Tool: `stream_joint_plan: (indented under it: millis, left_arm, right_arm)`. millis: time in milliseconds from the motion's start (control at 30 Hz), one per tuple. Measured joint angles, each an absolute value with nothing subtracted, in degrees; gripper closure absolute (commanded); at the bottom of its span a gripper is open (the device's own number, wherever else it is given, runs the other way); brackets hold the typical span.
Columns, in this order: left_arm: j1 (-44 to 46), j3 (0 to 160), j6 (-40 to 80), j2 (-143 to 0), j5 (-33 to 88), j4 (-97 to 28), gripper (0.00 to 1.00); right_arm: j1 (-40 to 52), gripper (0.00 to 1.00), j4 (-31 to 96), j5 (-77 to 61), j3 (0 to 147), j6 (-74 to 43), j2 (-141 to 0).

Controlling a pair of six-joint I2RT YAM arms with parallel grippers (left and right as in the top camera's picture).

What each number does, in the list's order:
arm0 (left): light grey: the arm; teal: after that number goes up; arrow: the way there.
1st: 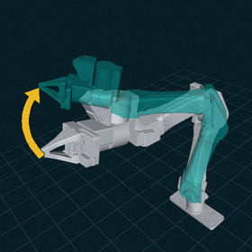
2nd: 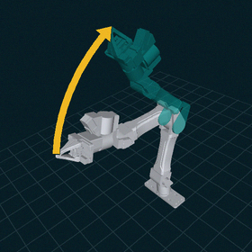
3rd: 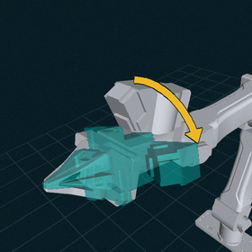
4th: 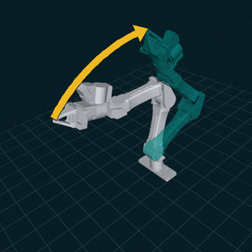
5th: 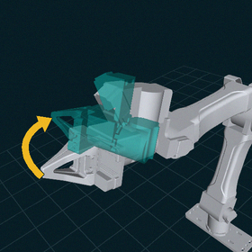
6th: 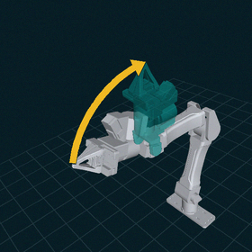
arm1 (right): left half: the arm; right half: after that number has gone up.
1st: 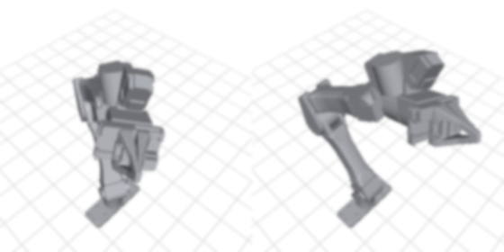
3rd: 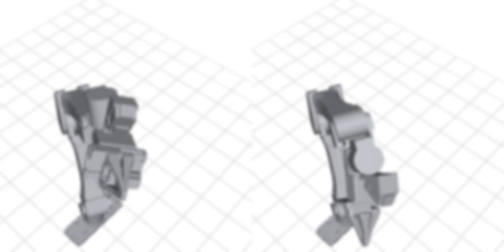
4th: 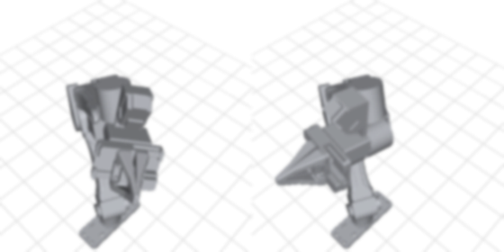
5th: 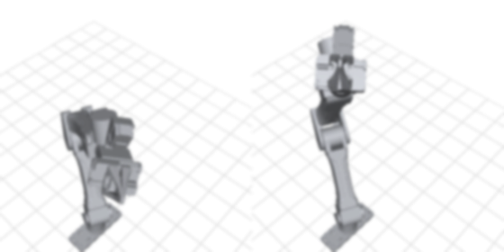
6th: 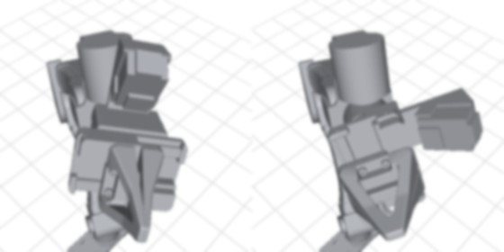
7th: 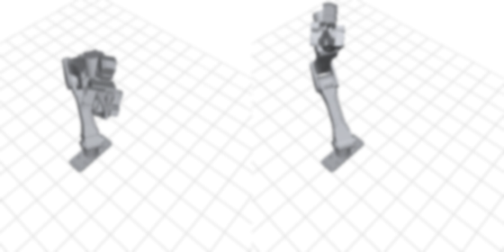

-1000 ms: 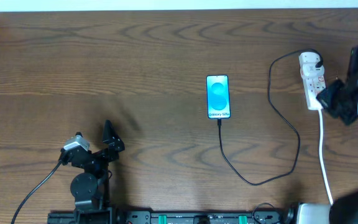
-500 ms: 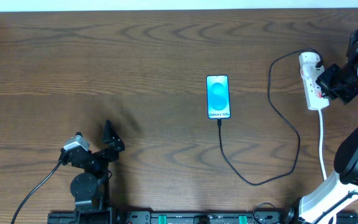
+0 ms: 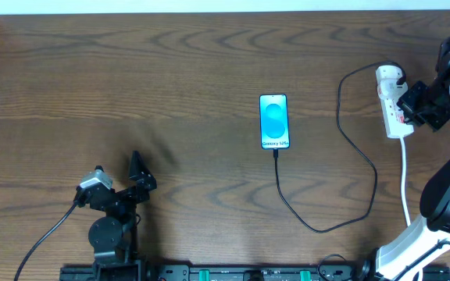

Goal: Plug charger to phone and switch on socket
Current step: 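Move the right gripper up to the white power strip's switches, then lower the closed right gripper onto the orange switch beside the charger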

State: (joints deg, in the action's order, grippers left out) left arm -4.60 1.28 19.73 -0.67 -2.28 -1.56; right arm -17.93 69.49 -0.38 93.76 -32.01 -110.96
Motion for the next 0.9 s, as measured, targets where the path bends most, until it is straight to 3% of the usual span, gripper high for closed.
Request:
stream_joint_plan:
  millis: [300,900]
  left_arm:
    - [-4.60,1.28,19.73,-0.67,-2.28,-1.56,0.02]
    - [-4.60,1.28,19.73,-0.67,-2.28,-1.56,0.02]
  right_arm:
    - [-17.96,0.99,76.77,-4.95,95.92,-29.04,-110.96]
    - [-23.94,0.98,63.86,-7.70,95.96,-43.72,-110.96]
